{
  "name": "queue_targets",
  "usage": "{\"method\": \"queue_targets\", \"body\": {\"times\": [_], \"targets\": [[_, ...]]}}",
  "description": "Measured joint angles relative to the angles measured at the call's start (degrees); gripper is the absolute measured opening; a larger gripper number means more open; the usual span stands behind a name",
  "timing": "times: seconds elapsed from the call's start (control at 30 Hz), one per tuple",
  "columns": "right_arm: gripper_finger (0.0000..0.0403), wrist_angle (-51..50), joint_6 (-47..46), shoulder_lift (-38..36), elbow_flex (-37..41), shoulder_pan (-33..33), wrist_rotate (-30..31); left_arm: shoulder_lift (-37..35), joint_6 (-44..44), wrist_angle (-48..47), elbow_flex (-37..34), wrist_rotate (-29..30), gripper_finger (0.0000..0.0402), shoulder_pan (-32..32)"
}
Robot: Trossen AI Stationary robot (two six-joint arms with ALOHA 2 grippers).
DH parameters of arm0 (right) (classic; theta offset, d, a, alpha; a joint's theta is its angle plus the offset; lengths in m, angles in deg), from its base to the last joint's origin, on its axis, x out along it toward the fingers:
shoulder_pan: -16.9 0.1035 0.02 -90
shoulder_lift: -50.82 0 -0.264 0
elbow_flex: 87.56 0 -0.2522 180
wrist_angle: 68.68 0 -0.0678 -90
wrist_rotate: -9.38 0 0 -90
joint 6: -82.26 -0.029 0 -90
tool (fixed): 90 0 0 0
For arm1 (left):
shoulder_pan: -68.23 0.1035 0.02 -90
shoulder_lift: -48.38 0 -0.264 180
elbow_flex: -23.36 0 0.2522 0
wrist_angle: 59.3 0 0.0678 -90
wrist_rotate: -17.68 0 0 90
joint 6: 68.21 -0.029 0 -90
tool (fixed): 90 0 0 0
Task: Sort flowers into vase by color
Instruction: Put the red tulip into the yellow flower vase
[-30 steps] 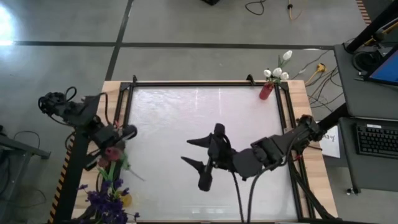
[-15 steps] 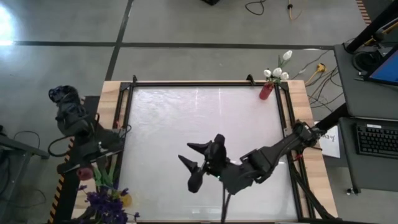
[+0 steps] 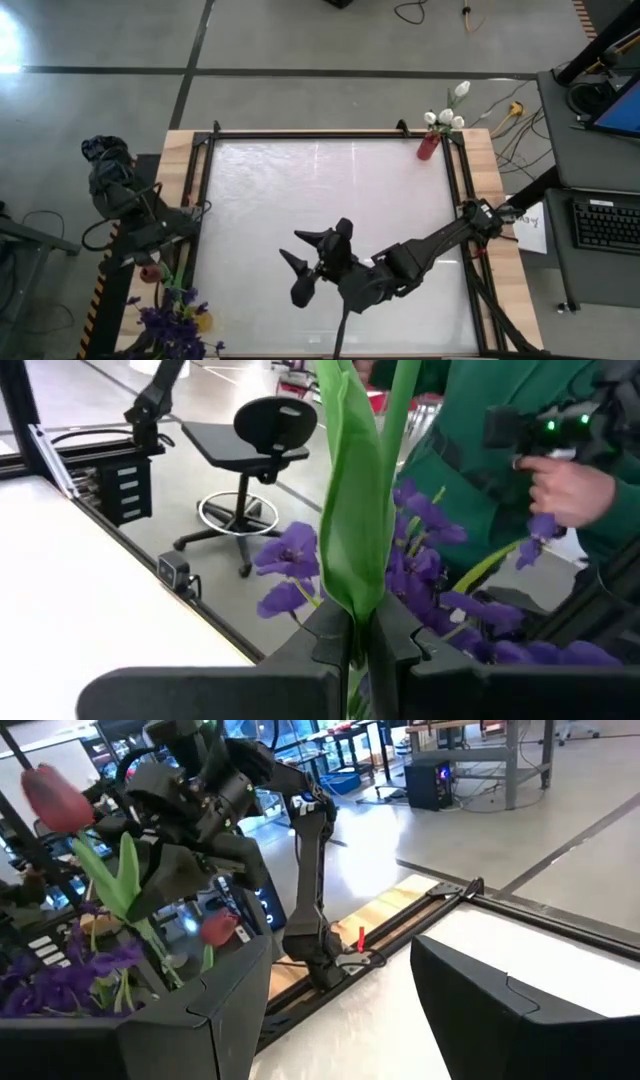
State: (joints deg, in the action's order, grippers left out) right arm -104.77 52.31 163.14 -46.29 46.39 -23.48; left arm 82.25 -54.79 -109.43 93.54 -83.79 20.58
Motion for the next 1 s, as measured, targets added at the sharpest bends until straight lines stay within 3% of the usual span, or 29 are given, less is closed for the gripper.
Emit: {"method": "queue_targets", "body": {"times": [0.27,0.53,0.77,1.0], "targets": [[0.0233,-0.3,0.4,-1.5,0.0,-0.3,0.1,-3.1,0.9,0.2,-0.1,0.0,0.0,-1.4],[0.0232,-1.2,0.2,-1.6,0.0,-0.3,1.3,-4.2,1.4,18.7,-10.0,-4.6,0.0,-4.6],[0.0231,-1.3,0.1,-1.6,0.0,-0.5,1.4,-4.2,6.1,19.3,-14.1,-4.6,0.0,-6.2],[0.0229,-1.2,-0.1,-1.6,0.0,-0.7,1.5,-3.4,3.2,21.0,-15.5,-4.4,0.0,-7.5]]}}
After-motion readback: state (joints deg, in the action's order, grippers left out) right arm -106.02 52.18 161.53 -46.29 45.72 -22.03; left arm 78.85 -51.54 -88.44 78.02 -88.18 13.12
